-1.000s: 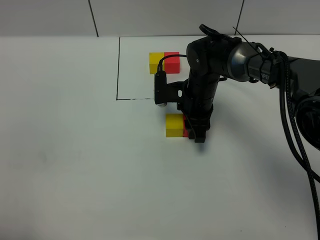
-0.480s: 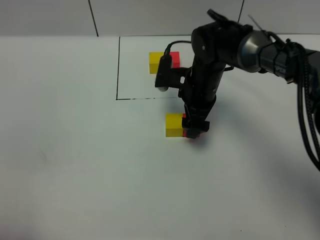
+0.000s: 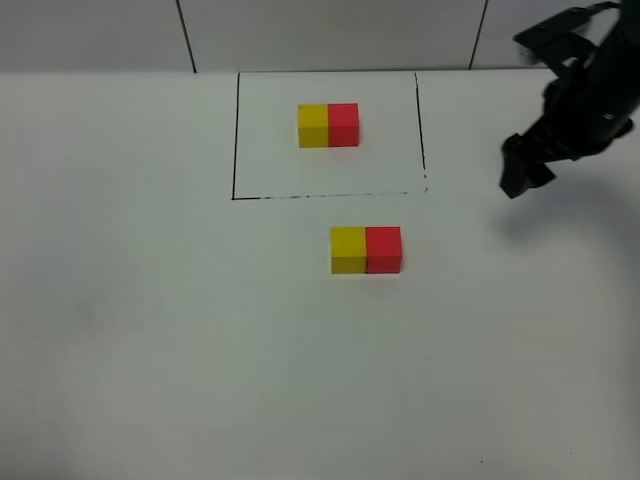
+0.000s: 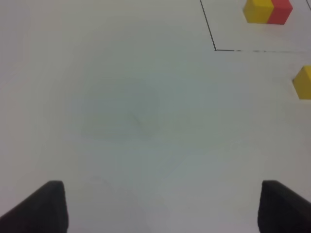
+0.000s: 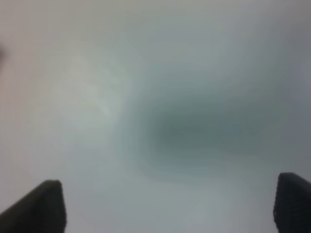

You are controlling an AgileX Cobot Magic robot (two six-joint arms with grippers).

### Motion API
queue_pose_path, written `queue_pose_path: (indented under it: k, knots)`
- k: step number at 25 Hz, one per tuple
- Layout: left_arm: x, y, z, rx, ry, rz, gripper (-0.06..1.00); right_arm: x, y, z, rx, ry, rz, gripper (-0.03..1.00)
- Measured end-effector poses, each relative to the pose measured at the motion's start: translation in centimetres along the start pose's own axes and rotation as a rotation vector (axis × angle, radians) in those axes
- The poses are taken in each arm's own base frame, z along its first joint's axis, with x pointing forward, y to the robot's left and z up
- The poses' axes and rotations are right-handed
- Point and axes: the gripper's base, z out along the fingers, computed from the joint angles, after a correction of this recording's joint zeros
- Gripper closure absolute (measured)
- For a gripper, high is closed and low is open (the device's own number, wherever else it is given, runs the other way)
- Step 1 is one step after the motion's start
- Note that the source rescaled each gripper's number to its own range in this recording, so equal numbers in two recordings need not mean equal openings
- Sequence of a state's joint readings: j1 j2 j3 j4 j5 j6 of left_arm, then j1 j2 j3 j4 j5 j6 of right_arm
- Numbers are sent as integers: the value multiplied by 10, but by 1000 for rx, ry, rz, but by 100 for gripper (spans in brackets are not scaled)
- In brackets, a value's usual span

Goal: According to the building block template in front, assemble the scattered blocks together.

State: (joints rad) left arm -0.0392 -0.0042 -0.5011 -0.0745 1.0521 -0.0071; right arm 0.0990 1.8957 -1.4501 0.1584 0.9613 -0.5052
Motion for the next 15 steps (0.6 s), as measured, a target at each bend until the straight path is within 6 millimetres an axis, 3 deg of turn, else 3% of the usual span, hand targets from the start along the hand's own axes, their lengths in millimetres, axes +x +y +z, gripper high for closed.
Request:
queue_pose_path:
  k: [3,7,11,15]
  knots:
    - [0,0,0,0,0,0,14,37,-14,-25,60,-75,112,-3]
    - [0,0,0,0,0,0,14,78,-18,-66,162,-217,241,-3]
    - [0,0,0,0,0,0,14,105,-8,-100,213,-301,315,-3]
    - [0,0,0,0,0,0,14,123,8,-120,222,-353,383,-3]
